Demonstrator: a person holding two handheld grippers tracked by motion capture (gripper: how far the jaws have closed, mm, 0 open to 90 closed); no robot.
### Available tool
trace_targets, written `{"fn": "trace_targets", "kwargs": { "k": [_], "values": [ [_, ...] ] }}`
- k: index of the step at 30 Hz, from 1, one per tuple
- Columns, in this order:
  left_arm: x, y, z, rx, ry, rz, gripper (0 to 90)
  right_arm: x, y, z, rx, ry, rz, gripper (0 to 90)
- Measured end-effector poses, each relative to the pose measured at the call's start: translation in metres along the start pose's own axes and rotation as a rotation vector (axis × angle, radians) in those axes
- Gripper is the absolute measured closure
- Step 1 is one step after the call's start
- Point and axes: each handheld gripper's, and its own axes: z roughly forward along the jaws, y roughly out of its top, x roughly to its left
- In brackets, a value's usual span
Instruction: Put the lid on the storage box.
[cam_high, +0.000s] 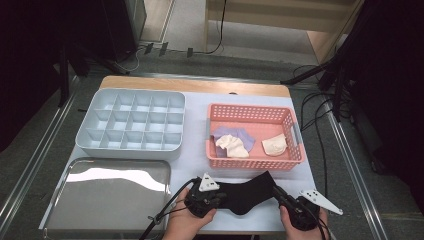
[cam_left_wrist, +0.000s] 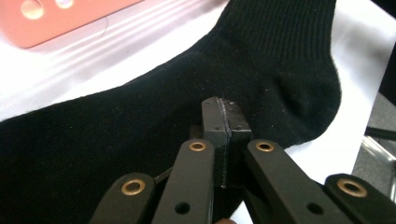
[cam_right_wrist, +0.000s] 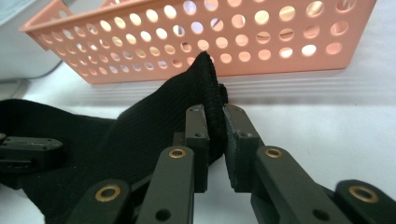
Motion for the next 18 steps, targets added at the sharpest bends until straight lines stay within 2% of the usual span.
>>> {"fn": "trace_targets", "kwargs": {
  "k": [2,4,7,10,13,15,17,18],
  "values": [
    [-0.001,0.002,-0.004,-0.035,-0.031,-0.03,90.0,0.002,0.001,0.0,-0.011,-0.001,-0.014,81.2],
    [-0.006,0.004,-0.005,-0.055,-0.058,-0.037,89.2,0.002,0.001,-0.001,-0.013,0.005,-0.014,81.2],
    [-0.01,0.005,0.001,-0.036,-0.081,-0.038,88.3,0.004,0.001,0.001,-0.012,0.007,-0.014,81.2],
    [-0.013,0.001,0.012,0.012,-0.071,-0.017,90.0,0.005,0.002,0.0,-0.011,0.012,-0.015,81.2],
    [-0.015,-0.001,0.012,0.009,-0.073,-0.011,90.0,0.005,0.002,0.0,-0.017,0.015,-0.024,81.2],
    [-0.016,0.0,0.01,-0.011,-0.091,-0.017,90.0,0.004,0.002,0.0,-0.016,0.015,-0.025,81.3],
    [-0.018,0.001,0.011,-0.011,-0.076,-0.004,90.0,0.004,0.002,0.0,-0.015,0.016,-0.025,81.3],
    [-0.019,0.001,0.013,0.004,-0.073,0.005,90.0,0.005,0.002,0.0,-0.014,0.015,-0.026,81.4]
  ]
}}
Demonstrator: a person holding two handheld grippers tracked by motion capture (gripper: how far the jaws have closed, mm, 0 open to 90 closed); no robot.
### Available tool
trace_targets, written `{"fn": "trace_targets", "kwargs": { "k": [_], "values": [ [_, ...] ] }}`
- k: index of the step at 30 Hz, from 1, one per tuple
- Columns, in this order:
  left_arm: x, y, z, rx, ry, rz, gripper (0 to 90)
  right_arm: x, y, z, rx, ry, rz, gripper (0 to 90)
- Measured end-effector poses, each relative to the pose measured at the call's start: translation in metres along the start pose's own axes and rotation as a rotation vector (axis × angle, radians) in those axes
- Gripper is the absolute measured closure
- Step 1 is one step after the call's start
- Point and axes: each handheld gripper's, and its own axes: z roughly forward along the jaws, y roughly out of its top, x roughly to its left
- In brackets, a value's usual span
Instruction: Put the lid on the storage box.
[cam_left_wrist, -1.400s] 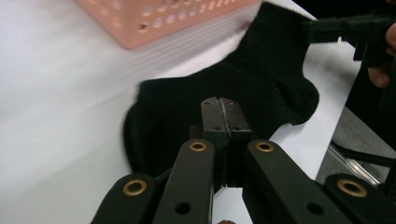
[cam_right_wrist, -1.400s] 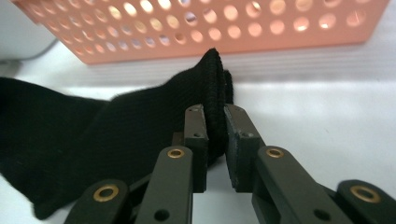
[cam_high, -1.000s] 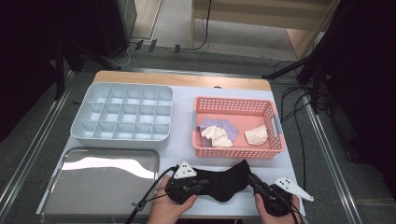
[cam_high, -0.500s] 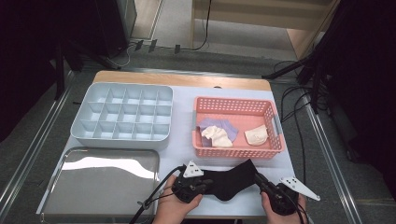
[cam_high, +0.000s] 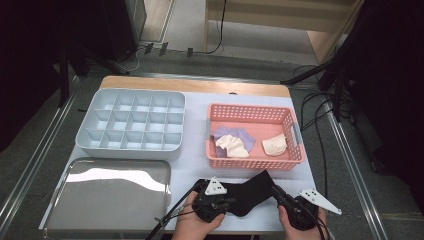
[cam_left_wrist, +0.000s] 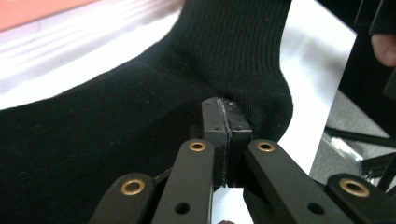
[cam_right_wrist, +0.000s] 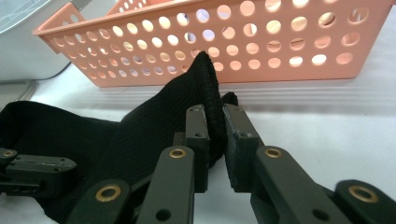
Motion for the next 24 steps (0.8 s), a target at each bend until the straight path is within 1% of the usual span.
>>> {"fn": "trace_targets", "kwargs": {
  "k": [1,5,7,8,11,14,16,19,20,21,24],
  "values": [
    [-0.001,-0.001,0.002,0.015,0.008,0.016,90.0,0.001,0.0,0.0,0.001,-0.002,0.005,81.4],
    [-0.001,0.0,0.001,0.002,0.011,0.005,90.0,0.002,0.0,-0.001,-0.004,0.004,-0.003,81.4],
    [0.0,0.0,0.0,-0.015,0.026,-0.006,88.9,0.003,0.001,-0.001,-0.006,0.004,-0.001,81.4],
    [0.001,0.001,-0.001,-0.013,0.03,-0.011,88.6,0.004,0.001,-0.001,-0.006,0.006,0.003,81.4],
    [0.003,0.0,-0.002,-0.003,0.037,-0.002,87.9,0.009,0.002,-0.002,-0.013,0.019,-0.007,81.4],
    [0.004,0.0,-0.007,-0.02,0.043,-0.004,87.1,0.016,0.004,-0.003,-0.02,0.039,-0.011,81.3],
    [0.007,0.0,-0.015,-0.036,0.044,-0.001,86.7,0.022,0.005,-0.002,-0.023,0.051,-0.017,81.3],
    [0.015,-0.001,-0.031,-0.068,0.055,-0.011,86.1,0.031,0.005,-0.002,-0.026,0.068,-0.029,81.3],
    [0.019,-0.001,-0.037,-0.077,0.067,-0.016,85.8,0.035,0.005,-0.002,-0.024,0.073,-0.024,81.3],
    [0.022,-0.002,-0.043,-0.086,0.071,-0.022,85.8,0.038,0.005,-0.001,-0.024,0.079,-0.031,81.3],
    [0.032,-0.004,-0.061,-0.114,0.099,-0.041,87.0,0.048,0.006,0.002,-0.024,0.096,-0.042,81.3]
  ]
}}
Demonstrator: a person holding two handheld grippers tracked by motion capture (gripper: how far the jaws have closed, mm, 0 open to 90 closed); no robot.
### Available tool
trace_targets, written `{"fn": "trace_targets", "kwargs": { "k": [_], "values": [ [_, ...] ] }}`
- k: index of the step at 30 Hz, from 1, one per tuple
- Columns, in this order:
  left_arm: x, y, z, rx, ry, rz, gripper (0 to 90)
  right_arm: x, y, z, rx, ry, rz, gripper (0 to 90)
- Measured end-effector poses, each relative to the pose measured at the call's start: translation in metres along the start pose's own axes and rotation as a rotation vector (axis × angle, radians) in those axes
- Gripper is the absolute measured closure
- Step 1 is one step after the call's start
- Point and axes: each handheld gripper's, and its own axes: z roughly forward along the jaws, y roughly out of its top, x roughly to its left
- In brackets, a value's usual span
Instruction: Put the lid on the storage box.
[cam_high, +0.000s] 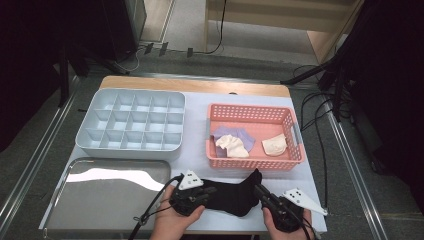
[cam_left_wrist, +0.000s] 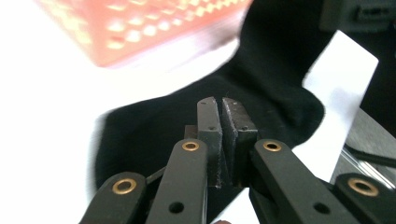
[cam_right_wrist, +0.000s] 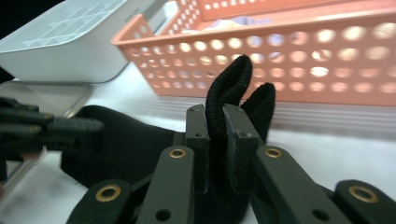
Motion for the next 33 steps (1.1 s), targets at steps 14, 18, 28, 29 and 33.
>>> {"fn": "trace_targets", "kwargs": {
  "k": [14,18,28,29,33],
  "values": [
    [0.038,-0.015,-0.028,-0.007,0.058,-0.073,81.9,0.048,0.0,0.023,0.025,0.096,-0.045,81.9],
    [0.041,-0.015,-0.03,-0.014,0.05,-0.086,79.8,0.065,-0.001,0.028,0.03,0.13,-0.061,81.9],
    [0.048,-0.022,-0.029,0.012,0.048,-0.109,86.2,0.106,-0.013,0.06,0.086,0.19,-0.126,81.9],
    [0.049,-0.022,-0.029,0.018,0.045,-0.109,87.4,0.108,-0.016,0.063,0.097,0.193,-0.129,81.8],
    [0.049,-0.024,-0.026,0.033,0.041,-0.107,88.7,0.11,-0.026,0.075,0.174,0.26,-0.137,70.7]
  ]
}}
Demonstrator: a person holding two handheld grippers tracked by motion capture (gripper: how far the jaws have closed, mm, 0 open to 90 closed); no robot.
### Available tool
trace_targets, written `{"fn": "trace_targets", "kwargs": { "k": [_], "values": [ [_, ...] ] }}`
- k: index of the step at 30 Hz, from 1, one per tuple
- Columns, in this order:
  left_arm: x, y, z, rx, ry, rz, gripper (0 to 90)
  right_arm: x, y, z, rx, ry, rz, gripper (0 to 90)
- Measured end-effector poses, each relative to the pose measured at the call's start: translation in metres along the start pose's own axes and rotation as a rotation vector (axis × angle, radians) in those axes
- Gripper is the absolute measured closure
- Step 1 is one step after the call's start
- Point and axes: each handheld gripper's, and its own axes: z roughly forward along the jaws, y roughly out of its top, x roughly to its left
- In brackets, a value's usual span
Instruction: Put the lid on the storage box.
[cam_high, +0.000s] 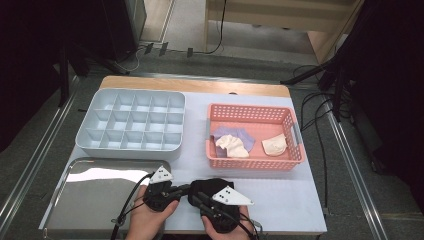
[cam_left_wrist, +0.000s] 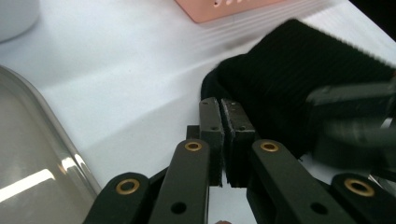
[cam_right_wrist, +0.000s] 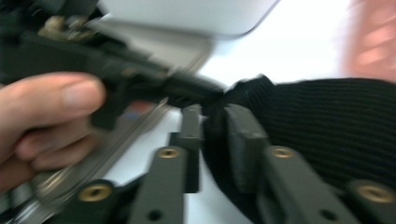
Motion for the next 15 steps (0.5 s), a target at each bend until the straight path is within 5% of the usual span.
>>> {"fn": "trace_targets", "kwargs": {
  "k": [6,9,12,13,14,15],
  "values": [
    [0.002,0.001,-0.005,-0.007,-0.007,-0.005,87.7,-0.008,0.0,-0.023,-0.076,0.019,0.004,61.3],
    [0.005,0.001,-0.01,-0.027,-0.016,-0.019,84.9,-0.035,-0.001,-0.056,-0.145,-0.078,0.065,62.0],
    [0.006,0.001,-0.011,-0.032,-0.039,-0.025,80.8,-0.065,-0.011,-0.073,-0.135,-0.178,0.143,60.8],
    [0.006,0.001,-0.011,-0.032,-0.039,-0.025,78.8,-0.065,-0.011,-0.073,-0.135,-0.178,0.143,60.8],
    [0.005,0.001,-0.009,-0.015,-0.05,-0.016,75.2,-0.078,-0.018,-0.077,-0.109,-0.182,0.206,57.2],
    [0.004,0.0,-0.006,-0.002,-0.054,-0.015,73.5,-0.081,-0.021,-0.077,-0.095,-0.185,0.221,57.2]
  ]
}}
